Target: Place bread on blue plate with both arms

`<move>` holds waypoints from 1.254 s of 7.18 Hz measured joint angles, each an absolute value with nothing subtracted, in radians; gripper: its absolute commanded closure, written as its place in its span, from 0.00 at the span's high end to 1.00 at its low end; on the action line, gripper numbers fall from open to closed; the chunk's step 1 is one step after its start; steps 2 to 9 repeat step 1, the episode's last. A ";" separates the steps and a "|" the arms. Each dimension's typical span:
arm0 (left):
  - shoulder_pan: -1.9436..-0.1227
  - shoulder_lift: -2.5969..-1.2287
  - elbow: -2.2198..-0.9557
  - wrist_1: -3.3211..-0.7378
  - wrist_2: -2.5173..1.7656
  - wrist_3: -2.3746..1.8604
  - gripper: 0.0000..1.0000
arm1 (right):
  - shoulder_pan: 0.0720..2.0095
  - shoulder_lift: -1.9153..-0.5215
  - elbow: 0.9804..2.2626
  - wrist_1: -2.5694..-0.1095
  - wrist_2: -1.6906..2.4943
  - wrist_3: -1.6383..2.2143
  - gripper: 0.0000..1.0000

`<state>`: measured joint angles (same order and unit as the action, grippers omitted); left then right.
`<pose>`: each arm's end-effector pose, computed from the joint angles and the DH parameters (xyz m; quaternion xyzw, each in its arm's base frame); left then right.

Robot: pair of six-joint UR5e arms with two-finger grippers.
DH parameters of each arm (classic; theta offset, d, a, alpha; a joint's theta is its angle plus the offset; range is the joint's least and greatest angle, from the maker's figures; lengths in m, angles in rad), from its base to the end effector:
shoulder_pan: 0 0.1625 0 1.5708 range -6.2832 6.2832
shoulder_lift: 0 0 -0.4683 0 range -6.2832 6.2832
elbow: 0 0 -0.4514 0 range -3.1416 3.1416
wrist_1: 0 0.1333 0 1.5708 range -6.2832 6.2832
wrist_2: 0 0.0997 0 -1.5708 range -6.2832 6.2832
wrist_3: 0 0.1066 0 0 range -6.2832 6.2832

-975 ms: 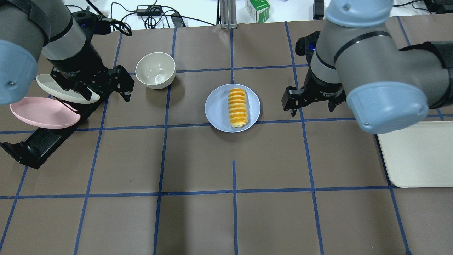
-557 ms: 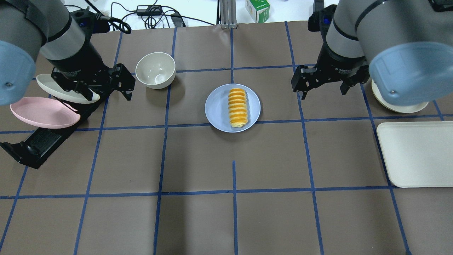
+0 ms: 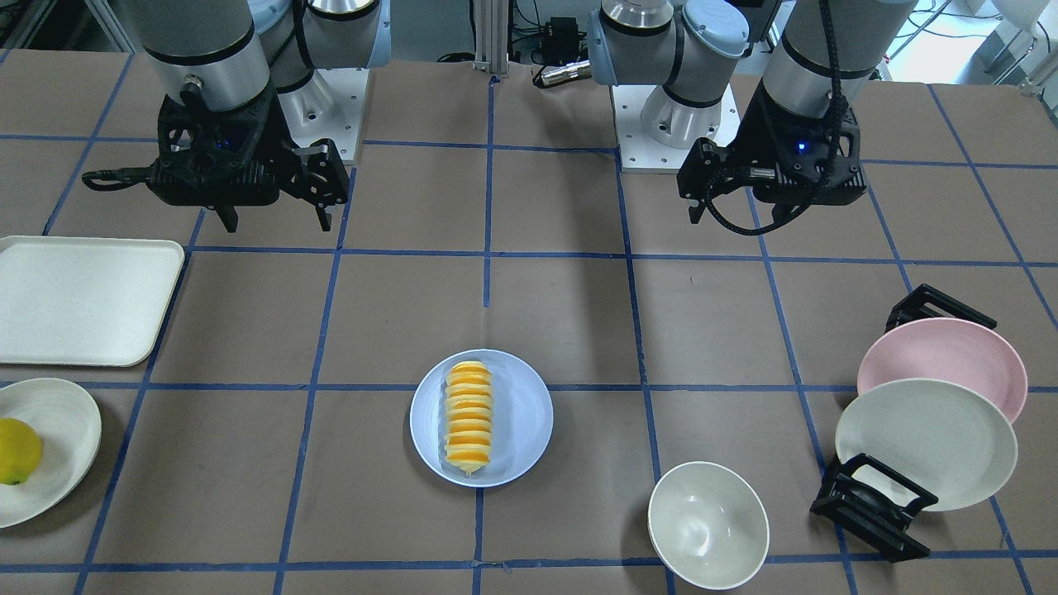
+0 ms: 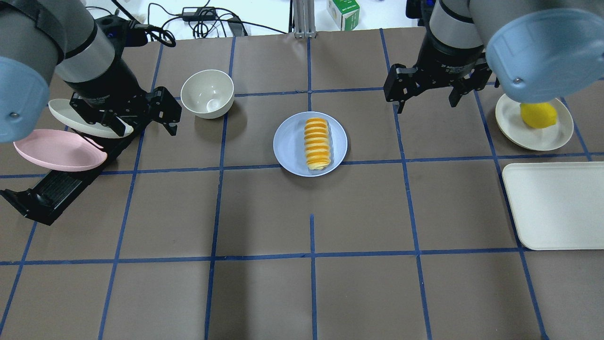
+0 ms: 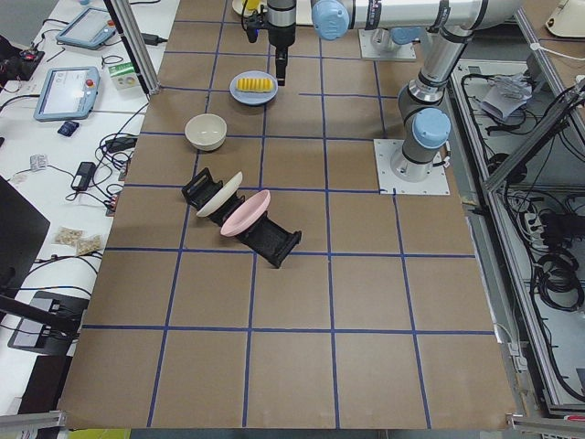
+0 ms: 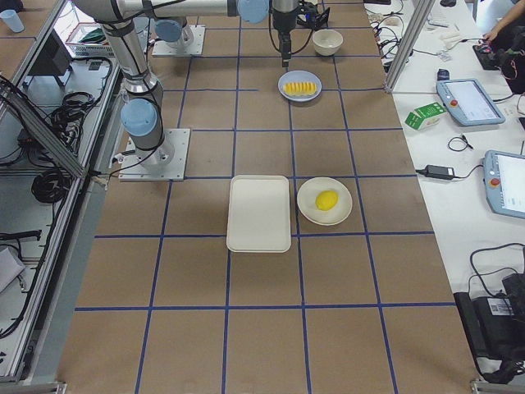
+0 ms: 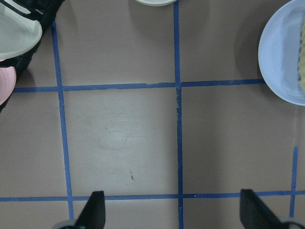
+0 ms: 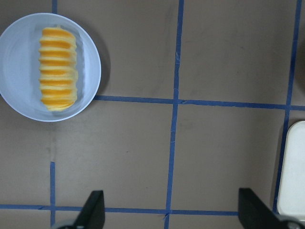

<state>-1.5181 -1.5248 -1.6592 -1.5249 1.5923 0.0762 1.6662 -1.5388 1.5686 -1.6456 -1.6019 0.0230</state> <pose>-0.1029 -0.5357 0.5049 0.0117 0.9999 -0.0010 0.0108 0.1837 -0.5556 0.5152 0.0358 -0.9990 0.0234 0.0142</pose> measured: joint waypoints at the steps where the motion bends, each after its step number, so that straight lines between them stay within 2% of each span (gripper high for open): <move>1: -1.518 -1.525 -1.658 -1.524 1.592 0.077 1.00 | 1.675 -1.534 1.563 -1.647 -1.593 0.017 1.00; 9: -1.518 -1.525 -1.658 -1.524 1.592 0.077 1.00 | 1.675 -1.534 1.563 -1.647 -1.593 0.017 1.00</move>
